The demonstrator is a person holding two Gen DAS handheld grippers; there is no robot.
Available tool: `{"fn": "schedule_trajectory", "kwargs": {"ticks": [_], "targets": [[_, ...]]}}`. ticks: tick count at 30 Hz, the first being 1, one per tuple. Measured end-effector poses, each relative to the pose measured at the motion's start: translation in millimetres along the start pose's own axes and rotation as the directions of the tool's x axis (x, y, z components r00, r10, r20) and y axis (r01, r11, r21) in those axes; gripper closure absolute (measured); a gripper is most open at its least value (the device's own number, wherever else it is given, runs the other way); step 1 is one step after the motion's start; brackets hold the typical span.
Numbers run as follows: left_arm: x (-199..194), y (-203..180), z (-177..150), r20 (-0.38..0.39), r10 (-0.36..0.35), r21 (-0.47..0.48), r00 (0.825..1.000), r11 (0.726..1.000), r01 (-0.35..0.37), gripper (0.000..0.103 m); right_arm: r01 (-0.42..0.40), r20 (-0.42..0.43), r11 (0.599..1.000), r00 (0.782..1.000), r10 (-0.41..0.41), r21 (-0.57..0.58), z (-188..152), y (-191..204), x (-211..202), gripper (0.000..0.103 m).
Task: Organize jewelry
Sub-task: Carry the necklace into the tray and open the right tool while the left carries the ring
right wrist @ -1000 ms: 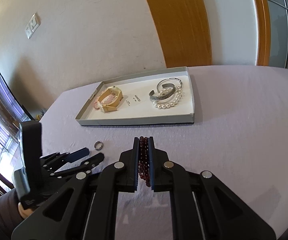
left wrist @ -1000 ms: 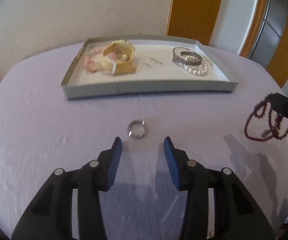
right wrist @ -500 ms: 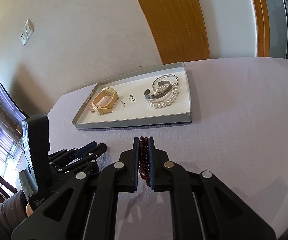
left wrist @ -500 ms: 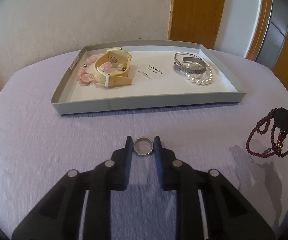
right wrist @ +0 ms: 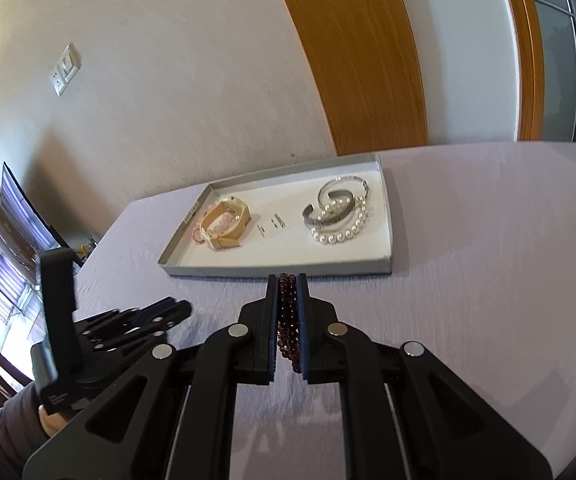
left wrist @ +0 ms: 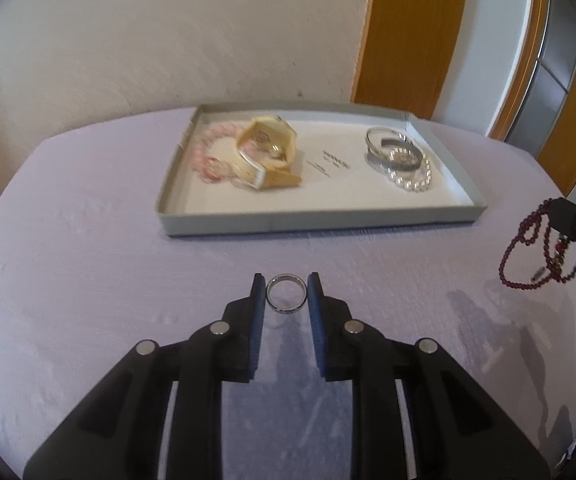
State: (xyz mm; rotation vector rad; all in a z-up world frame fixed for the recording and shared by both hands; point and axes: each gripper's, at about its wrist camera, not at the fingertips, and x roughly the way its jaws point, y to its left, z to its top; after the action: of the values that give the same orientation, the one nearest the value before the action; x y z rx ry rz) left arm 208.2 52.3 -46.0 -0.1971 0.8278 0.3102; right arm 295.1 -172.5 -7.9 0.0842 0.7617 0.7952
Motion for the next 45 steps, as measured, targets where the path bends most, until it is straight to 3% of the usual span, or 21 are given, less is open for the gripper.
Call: {"fn": "schedule_trajectory", "kwargs": {"ticks": [11,18,35,45], "targets": [[-27,18,21,0.046,-0.017,0.007,0.999,1.000,0.017,0.082,0.017,0.078,0.999,0.997,-0.015,-0.034,51,20,24,0.094],[-24,25,40,0.051,-0.033,0.013,0.998,0.999,0.032,0.082,0.013,0.059,1.000,0.998,-0.012,-0.017,73,21,66,0.094],[3,24,78,0.047,-0.049,0.030,0.998,0.998,0.047,0.082,0.039,0.043,0.997,0.998,-0.036,-0.064,87,26,101,0.094],[30,21,94,0.044,-0.058,0.011,0.997,0.998,0.058,0.082,0.115,0.094,0.989,0.990,-0.106,-0.093,92,28,99,0.094]]}}
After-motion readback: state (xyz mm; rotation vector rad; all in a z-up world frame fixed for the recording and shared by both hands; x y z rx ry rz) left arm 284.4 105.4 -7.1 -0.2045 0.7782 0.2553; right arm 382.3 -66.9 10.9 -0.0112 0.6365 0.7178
